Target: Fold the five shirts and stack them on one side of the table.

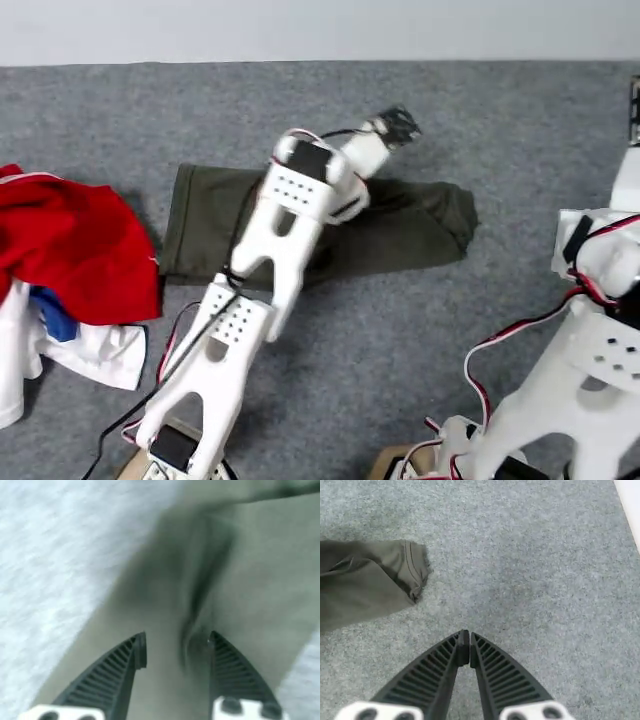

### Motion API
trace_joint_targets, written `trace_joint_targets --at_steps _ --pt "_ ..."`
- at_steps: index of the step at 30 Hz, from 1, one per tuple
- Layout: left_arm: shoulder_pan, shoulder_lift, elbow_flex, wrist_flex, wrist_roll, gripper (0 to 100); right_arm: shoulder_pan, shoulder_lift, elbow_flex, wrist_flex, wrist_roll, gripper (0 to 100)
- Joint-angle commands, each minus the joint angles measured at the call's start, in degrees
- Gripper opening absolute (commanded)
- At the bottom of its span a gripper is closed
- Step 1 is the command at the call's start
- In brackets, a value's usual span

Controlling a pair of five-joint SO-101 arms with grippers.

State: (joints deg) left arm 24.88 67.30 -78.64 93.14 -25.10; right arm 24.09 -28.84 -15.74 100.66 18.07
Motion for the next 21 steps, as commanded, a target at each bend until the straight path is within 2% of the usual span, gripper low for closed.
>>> trace_joint_targets --at_steps 1,6,13,21 --pt "4.4 -0.7 -2.1 1.5 0.0 20 0.5 -1.4 -0.3 2.2 -0.6 1.0" --pt "5.0 0.8 -1.9 -0.1 0.0 20 0.5 -1.4 -0.3 2.2 -0.4 1.0" --pt "4.6 0.6 -1.9 5.7 0.0 20 0.5 -1.5 -0.3 2.2 -0.4 1.0" --pt "3.2 0.8 -8.0 7.1 0.0 18 0.5 -1.5 -0.3 2.2 -0.3 1.0"
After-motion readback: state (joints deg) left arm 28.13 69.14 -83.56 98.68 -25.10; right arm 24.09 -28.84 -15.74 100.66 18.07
